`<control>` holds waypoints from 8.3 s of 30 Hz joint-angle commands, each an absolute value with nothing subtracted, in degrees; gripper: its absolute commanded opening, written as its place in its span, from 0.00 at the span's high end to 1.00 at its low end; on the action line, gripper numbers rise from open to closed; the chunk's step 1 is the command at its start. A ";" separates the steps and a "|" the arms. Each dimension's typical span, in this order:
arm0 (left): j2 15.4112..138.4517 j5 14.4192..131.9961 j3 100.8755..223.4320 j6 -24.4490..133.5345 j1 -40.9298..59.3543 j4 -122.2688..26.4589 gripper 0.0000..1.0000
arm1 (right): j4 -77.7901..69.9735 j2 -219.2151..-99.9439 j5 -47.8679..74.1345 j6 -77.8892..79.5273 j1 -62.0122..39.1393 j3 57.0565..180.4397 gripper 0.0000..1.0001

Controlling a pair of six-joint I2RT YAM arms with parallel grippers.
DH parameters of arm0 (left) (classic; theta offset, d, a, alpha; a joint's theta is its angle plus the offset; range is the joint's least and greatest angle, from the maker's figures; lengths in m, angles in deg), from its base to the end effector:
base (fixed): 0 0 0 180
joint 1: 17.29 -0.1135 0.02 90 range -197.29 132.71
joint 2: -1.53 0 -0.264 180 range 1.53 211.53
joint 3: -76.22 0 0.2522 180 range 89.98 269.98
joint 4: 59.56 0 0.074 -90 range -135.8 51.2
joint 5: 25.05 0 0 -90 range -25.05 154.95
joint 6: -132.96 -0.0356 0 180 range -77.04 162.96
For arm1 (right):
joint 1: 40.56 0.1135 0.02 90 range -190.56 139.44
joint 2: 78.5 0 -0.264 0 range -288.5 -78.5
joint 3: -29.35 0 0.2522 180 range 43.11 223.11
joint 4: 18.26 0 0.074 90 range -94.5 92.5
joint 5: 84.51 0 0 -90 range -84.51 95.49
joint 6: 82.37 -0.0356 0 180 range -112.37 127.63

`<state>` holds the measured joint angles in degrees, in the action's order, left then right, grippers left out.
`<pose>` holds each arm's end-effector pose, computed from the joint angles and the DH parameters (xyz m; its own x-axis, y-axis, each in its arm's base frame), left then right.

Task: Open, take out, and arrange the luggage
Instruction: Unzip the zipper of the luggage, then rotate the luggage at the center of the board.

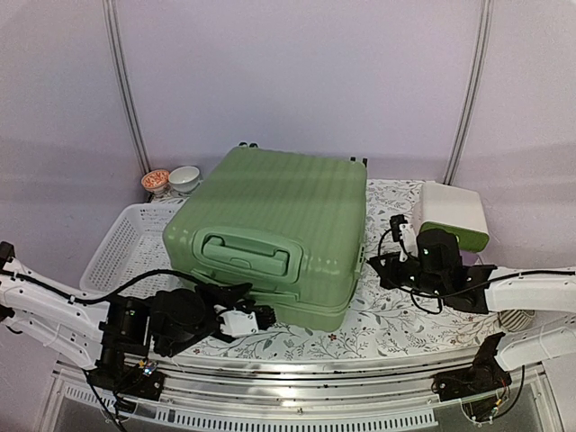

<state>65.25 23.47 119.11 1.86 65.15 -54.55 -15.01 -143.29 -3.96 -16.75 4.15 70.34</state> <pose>0.0536 -0.2243 0.2167 0.3934 0.7789 -0.4884 0.5382 0.2356 0.8092 0.1715 0.1615 0.2010 -0.5379 0.0404 -0.8420 -0.4040 0.8643 0.2996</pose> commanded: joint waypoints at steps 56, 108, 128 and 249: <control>42.97 23.56 126.98 57.20 76.22 -40.92 0.30 | -4.51 -154.44 12.76 -10.94 -31.51 91.07 0.48; 54.32 59.30 118.96 87.18 26.95 -53.33 0.22 | 20.11 -178.78 18.24 -25.90 -22.00 124.08 0.08; 81.80 75.35 139.65 76.38 6.23 -59.82 0.14 | 17.19 -154.48 18.73 -28.00 -16.96 98.52 0.07; 53.76 77.46 112.93 90.61 22.78 -57.82 0.14 | 26.23 -157.91 25.75 -5.10 -9.58 108.64 0.15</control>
